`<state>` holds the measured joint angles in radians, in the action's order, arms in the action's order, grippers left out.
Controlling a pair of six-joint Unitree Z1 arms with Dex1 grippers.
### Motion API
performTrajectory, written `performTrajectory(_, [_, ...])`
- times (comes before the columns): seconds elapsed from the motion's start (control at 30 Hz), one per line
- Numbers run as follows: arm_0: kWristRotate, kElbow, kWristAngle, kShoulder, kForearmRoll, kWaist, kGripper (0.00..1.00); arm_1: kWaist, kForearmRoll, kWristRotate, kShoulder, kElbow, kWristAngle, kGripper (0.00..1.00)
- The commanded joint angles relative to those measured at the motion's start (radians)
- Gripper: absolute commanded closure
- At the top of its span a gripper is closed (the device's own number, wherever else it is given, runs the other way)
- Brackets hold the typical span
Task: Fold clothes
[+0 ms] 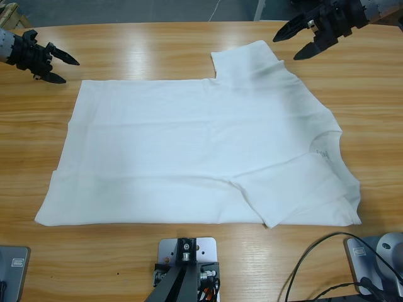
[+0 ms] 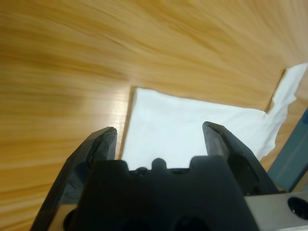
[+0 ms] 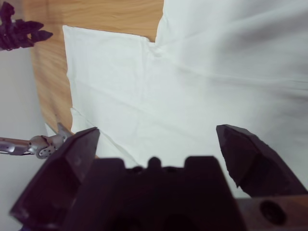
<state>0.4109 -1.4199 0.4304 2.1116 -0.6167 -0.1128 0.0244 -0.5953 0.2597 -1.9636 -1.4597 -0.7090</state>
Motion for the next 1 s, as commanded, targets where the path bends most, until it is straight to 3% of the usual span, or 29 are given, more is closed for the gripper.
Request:
performTrajectory(0.03, [-0.034, -0.130, -0.007, 0.143, -0.116, -0.007, 0.297, 0.015, 0.017, -0.013, -0.056, 0.038, 0.008, 0.004])
performTrajectory(0.17, [-0.035, -0.189, -0.005, 0.179, -0.152, 0.015, 0.287, 0.015, 0.030, -0.013, -0.066, 0.047, 0.006, 0.004])
performTrajectory(0.27, [-0.036, -0.217, -0.005, 0.201, -0.177, 0.030, 0.135, 0.015, 0.033, -0.013, -0.071, 0.047, 0.004, 0.004])
performTrajectory(1.0, [-0.016, -0.220, -0.014, 0.212, -0.201, 0.116, 0.137, 0.015, 0.046, -0.013, -0.077, 0.056, -0.005, 0.004])
